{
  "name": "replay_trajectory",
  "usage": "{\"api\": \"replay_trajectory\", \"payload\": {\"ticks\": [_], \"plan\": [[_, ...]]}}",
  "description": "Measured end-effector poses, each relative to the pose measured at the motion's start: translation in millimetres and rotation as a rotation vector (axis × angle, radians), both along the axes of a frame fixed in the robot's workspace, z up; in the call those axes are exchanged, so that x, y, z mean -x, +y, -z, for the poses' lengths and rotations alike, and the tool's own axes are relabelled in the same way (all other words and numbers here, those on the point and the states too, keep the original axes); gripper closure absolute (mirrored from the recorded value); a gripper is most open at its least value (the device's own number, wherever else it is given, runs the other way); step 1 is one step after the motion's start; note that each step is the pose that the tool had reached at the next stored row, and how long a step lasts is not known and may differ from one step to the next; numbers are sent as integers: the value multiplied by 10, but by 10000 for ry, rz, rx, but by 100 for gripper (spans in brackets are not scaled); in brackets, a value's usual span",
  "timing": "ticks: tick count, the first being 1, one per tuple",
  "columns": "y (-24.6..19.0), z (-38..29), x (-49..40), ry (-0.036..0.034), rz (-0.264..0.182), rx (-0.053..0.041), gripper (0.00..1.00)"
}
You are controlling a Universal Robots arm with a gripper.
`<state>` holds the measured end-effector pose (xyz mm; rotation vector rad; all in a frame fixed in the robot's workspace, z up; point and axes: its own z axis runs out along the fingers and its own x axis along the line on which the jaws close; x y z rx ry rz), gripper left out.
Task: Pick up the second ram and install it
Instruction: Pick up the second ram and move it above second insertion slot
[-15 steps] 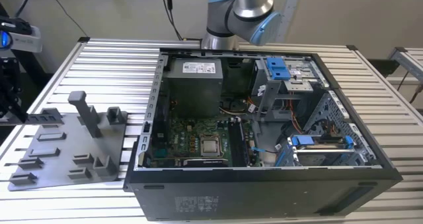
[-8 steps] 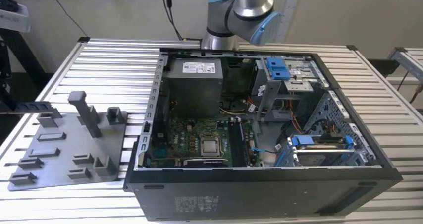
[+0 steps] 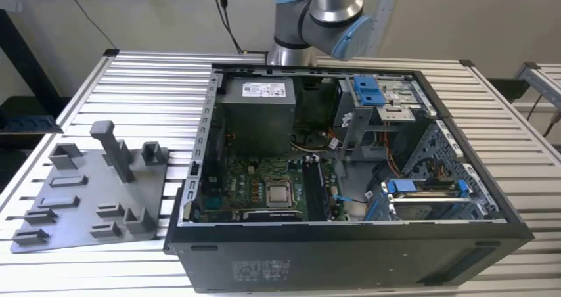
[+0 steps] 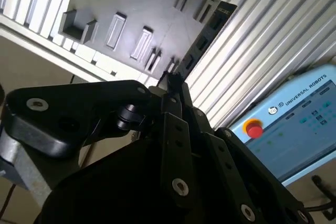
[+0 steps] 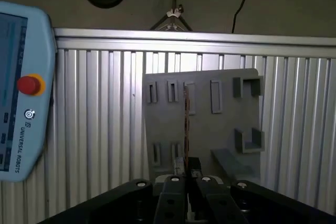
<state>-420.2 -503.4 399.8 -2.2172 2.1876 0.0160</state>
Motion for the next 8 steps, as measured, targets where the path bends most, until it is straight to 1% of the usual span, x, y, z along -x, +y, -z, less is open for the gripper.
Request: {"api": "replay_trajectory", "payload": {"ticks": [1, 2, 8], "plan": [[0, -30, 0, 1, 0, 1, 86], [0, -44, 0, 1, 0, 0, 86], [0, -45, -1, 0, -1, 0, 86]]}}
